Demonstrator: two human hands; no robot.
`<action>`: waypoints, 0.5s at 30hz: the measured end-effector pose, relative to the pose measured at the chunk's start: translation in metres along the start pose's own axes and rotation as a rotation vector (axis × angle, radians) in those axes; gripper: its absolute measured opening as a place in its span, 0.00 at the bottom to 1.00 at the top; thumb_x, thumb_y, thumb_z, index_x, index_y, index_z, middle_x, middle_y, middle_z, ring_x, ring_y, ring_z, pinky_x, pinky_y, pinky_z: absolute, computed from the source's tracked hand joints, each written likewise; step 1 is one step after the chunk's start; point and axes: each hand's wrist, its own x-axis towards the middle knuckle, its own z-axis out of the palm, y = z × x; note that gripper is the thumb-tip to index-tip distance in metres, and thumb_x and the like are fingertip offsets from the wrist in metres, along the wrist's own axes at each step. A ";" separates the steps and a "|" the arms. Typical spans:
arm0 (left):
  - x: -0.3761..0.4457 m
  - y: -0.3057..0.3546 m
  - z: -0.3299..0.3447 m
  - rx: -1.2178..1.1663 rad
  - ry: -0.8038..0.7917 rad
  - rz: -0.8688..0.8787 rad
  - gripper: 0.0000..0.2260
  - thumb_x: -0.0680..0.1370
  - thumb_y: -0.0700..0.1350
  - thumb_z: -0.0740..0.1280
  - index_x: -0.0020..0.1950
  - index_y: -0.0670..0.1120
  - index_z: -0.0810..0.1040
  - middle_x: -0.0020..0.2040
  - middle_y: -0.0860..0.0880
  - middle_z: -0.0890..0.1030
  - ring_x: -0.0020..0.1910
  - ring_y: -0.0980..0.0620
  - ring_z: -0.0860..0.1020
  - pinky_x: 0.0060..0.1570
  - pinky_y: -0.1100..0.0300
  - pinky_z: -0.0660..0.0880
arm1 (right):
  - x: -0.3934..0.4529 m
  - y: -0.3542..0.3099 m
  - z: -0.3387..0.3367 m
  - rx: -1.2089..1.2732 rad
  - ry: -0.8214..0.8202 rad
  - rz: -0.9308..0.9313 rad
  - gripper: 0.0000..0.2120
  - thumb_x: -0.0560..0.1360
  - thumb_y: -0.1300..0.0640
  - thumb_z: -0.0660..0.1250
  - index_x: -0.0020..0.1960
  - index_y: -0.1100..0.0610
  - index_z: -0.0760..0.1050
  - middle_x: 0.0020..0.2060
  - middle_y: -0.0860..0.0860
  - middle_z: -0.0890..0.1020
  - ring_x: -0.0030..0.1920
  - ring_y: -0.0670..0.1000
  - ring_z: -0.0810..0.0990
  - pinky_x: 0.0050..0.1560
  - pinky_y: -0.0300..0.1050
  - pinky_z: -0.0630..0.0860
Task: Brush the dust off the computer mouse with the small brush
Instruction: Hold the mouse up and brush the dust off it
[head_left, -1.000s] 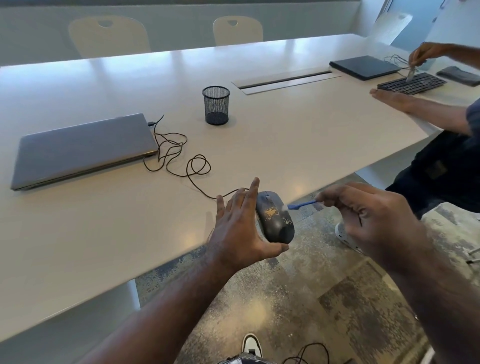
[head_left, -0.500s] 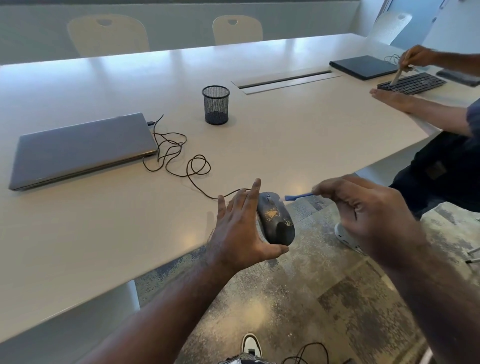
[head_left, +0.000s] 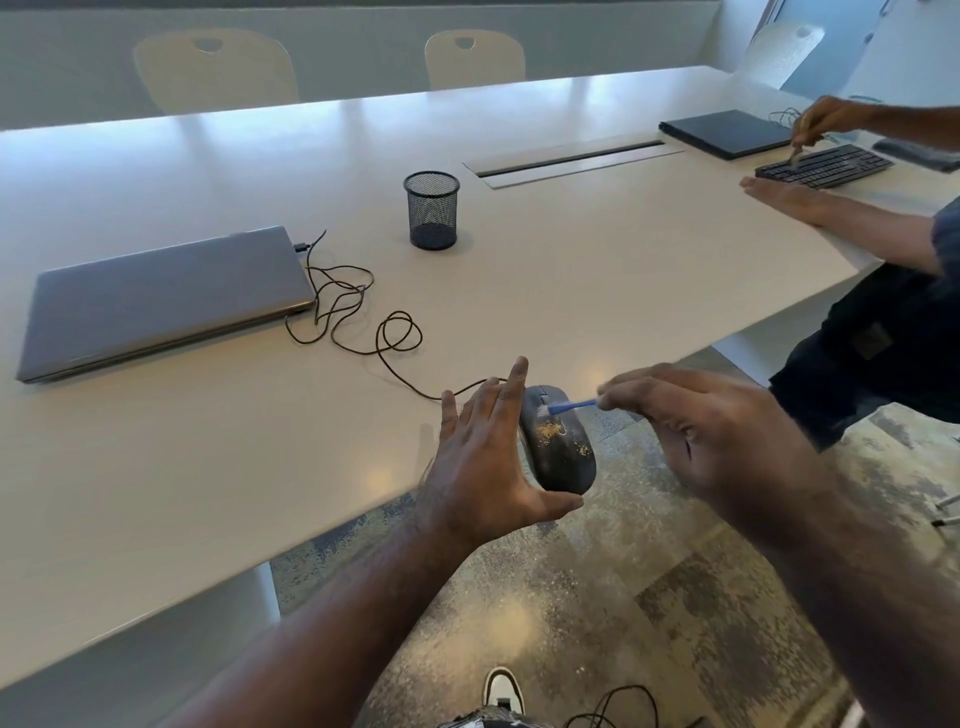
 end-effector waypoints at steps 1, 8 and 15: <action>0.000 0.000 0.000 -0.004 0.002 0.002 0.61 0.60 0.72 0.73 0.78 0.60 0.34 0.80 0.49 0.58 0.80 0.51 0.51 0.77 0.42 0.35 | 0.000 -0.001 0.001 -0.010 -0.030 -0.004 0.16 0.70 0.71 0.72 0.55 0.58 0.83 0.50 0.51 0.85 0.45 0.55 0.85 0.41 0.53 0.82; -0.002 -0.001 -0.003 -0.011 -0.003 -0.008 0.61 0.60 0.72 0.72 0.79 0.58 0.35 0.80 0.50 0.58 0.80 0.52 0.51 0.77 0.42 0.35 | 0.001 0.010 -0.007 -0.025 0.019 0.043 0.14 0.71 0.71 0.69 0.53 0.58 0.83 0.47 0.52 0.85 0.41 0.56 0.84 0.37 0.54 0.82; 0.001 0.000 -0.001 -0.003 0.000 0.000 0.62 0.61 0.71 0.74 0.79 0.57 0.36 0.80 0.49 0.59 0.80 0.51 0.52 0.77 0.41 0.37 | 0.000 0.002 -0.003 -0.010 -0.050 0.029 0.14 0.71 0.71 0.71 0.53 0.57 0.83 0.48 0.51 0.86 0.42 0.53 0.85 0.39 0.51 0.82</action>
